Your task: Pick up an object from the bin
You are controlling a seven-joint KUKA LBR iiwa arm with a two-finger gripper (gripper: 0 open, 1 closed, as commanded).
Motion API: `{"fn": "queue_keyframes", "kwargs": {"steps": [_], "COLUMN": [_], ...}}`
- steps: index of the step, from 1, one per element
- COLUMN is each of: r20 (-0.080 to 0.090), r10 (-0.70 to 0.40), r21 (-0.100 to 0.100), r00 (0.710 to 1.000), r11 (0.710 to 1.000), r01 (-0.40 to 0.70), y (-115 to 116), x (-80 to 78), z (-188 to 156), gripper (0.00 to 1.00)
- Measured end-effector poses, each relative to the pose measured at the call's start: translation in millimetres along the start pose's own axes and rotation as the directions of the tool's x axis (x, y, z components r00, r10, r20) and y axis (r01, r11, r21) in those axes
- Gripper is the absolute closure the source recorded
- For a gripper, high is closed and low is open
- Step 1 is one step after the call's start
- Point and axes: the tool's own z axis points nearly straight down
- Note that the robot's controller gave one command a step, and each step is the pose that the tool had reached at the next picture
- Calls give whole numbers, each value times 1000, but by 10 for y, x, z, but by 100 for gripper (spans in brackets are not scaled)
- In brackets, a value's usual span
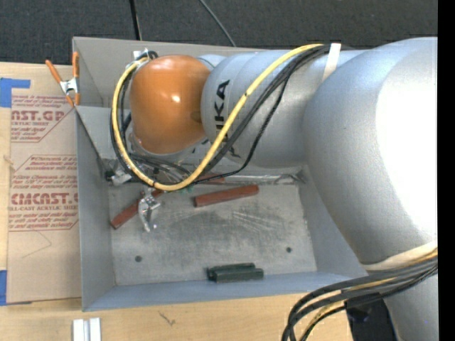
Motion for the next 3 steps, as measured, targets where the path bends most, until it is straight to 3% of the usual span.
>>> {"fn": "queue_keyframes", "kwargs": {"steps": [1, 2, 3], "r20": [0, 5, 5], "r10": [-207, -297, -297], "r21": [-2, 0, 0], "r00": [978, 955, 955], "r11": [978, 955, 955], "r01": [207, 297, 297], "y": [4, 26, 26], "x": [29, -40, -40], "z": [739, 686, 686], "gripper": [0, 100, 100]}}
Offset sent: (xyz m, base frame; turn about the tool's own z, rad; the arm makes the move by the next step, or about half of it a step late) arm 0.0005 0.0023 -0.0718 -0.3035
